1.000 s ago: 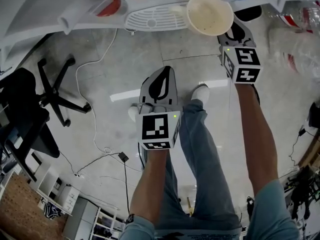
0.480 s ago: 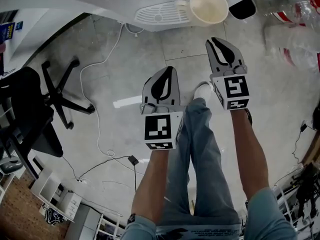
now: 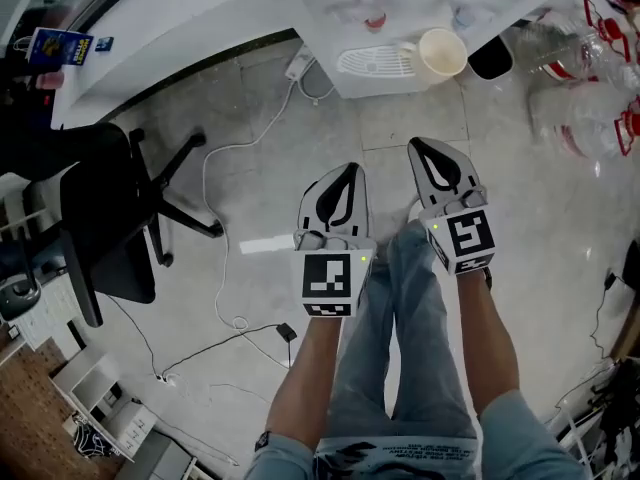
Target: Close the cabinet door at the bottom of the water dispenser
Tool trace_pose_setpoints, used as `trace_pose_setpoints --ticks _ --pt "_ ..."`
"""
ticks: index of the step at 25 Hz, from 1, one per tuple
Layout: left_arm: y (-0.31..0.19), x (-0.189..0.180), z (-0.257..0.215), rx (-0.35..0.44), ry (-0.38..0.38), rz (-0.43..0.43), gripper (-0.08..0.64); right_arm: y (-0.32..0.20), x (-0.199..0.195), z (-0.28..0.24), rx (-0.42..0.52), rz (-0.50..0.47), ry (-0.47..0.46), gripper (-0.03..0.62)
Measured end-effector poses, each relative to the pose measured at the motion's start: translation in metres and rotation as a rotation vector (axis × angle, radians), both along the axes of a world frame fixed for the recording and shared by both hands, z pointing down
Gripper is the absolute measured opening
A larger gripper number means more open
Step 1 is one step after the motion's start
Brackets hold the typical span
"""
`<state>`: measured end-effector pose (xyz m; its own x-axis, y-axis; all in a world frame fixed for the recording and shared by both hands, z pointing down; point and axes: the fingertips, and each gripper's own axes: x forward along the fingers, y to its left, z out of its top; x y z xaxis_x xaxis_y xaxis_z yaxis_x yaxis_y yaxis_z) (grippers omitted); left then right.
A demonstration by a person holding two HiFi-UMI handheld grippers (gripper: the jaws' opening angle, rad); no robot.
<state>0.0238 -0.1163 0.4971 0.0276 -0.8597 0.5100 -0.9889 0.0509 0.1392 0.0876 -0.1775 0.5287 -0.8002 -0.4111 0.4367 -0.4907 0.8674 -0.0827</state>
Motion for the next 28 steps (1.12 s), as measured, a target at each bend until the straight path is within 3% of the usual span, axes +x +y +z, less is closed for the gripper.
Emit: trace_pose_setpoints --ticks 11,17,24,28 --pt "0.022 -0.025 -0.167 0.161 -0.036 -0.018 0.011 0.049 -0.03 -0.175 -0.04 -0.035 -0.134 0.028" --pt "0.042 -0.046 -0.249 0.224 -0.058 -0.125 0.011 0.058 -0.034 -0.266 -0.015 0.006 -0.177 0.028" --pt "0.057 -0.066 -0.338 0.305 -0.135 -0.215 0.011 0.052 -0.032 -0.362 0.06 0.103 -0.248 0.029" --pt "0.065 -0.075 -0.38 0.368 -0.141 -0.238 0.011 0.053 -0.035 -0.4 0.138 0.084 -0.222 0.029"
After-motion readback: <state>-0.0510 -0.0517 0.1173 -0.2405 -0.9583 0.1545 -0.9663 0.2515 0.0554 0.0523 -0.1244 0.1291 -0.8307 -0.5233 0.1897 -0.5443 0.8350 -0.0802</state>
